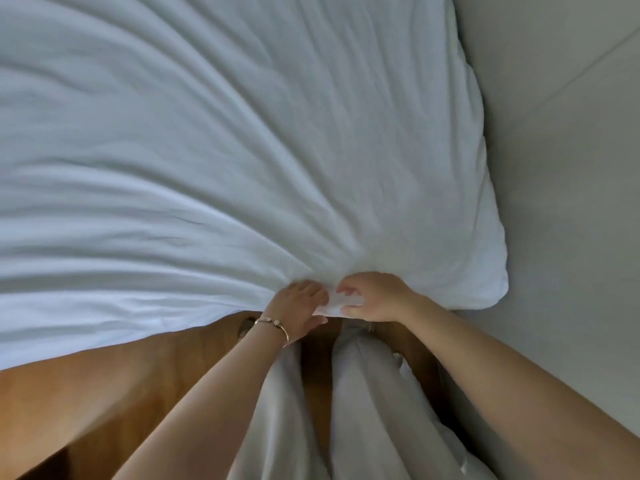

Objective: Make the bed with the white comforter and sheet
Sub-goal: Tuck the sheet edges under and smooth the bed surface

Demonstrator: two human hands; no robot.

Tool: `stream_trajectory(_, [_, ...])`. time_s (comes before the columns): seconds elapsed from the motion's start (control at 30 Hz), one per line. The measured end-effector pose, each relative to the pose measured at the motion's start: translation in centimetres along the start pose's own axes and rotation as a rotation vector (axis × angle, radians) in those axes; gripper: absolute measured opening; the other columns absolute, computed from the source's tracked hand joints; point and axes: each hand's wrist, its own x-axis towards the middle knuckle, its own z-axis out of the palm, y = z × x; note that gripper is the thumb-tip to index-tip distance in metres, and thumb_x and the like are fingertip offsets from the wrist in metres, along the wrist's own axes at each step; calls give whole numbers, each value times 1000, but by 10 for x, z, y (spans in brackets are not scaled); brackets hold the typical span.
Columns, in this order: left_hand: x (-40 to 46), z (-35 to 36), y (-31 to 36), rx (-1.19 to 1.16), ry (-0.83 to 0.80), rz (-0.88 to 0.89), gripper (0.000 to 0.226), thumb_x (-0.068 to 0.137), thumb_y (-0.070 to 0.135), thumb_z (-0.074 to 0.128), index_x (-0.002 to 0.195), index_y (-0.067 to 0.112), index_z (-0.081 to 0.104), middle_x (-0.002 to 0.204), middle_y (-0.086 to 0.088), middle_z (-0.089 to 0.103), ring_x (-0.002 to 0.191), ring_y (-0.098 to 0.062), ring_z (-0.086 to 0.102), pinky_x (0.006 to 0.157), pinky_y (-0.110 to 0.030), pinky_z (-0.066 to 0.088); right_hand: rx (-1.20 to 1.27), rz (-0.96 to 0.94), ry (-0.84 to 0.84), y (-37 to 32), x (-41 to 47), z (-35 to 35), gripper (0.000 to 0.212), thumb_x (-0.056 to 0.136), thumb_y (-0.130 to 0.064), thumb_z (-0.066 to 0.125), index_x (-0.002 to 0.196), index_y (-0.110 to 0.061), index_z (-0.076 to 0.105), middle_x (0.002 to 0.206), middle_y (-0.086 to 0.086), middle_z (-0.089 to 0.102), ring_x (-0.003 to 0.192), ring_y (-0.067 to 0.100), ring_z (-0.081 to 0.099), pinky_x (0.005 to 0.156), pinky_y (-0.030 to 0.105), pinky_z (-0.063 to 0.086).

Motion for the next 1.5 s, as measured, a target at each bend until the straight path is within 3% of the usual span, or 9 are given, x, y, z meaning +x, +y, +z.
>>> stream_trajectory(0.1, [-57, 4, -67, 150, 137, -77, 48, 51, 29, 91, 92, 22, 66, 96, 4, 67, 88, -19, 65, 77, -28, 50, -33, -133, 193, -64, 37, 27, 41, 90, -42, 60, 129, -33, 54, 123, -11, 58, 115, 12, 51, 91, 31, 45])
stream_trajectory(0.27, [-142, 3, -166, 211, 285, -261, 66, 46, 17, 92, 107, 17, 66, 104, -3, 63, 100, -25, 48, 91, -35, 33, -245, -224, 526, -146, 84, 78, 51, 70, -39, 83, 114, -21, 63, 110, 0, 63, 101, 25, 60, 80, 38, 55])
stream_trajectory(0.47, [-193, -11, -241, 65, 352, -343, 39, 52, 18, 94, 83, 13, 70, 87, -3, 69, 83, -29, 66, 74, -34, 52, -334, -194, 637, -210, 128, 104, 35, 59, -18, 90, 86, -14, 68, 93, 4, 66, 91, 30, 66, 72, 35, 55])
stream_trajectory(0.73, [-224, -18, -250, -161, 412, -338, 9, 83, 26, 73, 79, 20, 68, 82, 6, 69, 82, -22, 64, 74, -24, 38, -301, -95, 553, -229, 124, 107, 10, 81, -7, 73, 82, -14, 66, 83, -2, 64, 84, 25, 63, 66, 33, 48])
stream_trajectory(1.0, [-254, 22, -239, -184, -350, -431, 17, 97, 37, 47, 102, 29, 60, 102, 6, 65, 99, -20, 58, 79, -27, 43, -152, -1, -61, -239, 108, 162, 31, 83, 7, 39, 100, -19, 43, 112, 1, 61, 99, 24, 56, 73, 31, 37])
stream_trajectory(1.13, [-244, 20, -235, -120, -491, -441, 15, 89, 33, 53, 85, 22, 61, 82, 3, 60, 75, -20, 56, 63, -26, 42, -216, 7, -181, -244, 121, 158, 31, 88, 5, 42, 108, -17, 50, 116, 2, 58, 97, 20, 53, 69, 27, 34])
stream_trajectory(1.2, [-237, 17, -236, -133, -489, -429, 9, 89, 29, 51, 85, 22, 56, 83, 3, 56, 72, -19, 51, 59, -26, 39, -257, 17, -147, -240, 127, 151, 21, 95, -7, 45, 110, -19, 54, 113, 0, 60, 97, 19, 55, 70, 27, 35])
stream_trajectory(1.3, [-244, 7, -247, -329, -381, -458, 27, 96, 37, 49, 122, 31, 53, 117, 12, 55, 109, -15, 54, 88, -29, 45, -178, 49, 10, -248, 127, 137, 22, 101, -34, 42, 114, -21, 55, 117, -4, 58, 109, 19, 53, 81, 33, 41])
stream_trajectory(1.5, [-287, -7, -302, -146, -123, -414, 43, 93, 41, 55, 134, 34, 45, 135, 16, 46, 127, -9, 42, 106, -24, 29, -56, 12, 208, -296, 149, 123, 30, 101, -25, 41, 128, -23, 53, 131, -8, 54, 119, 14, 51, 93, 33, 45])
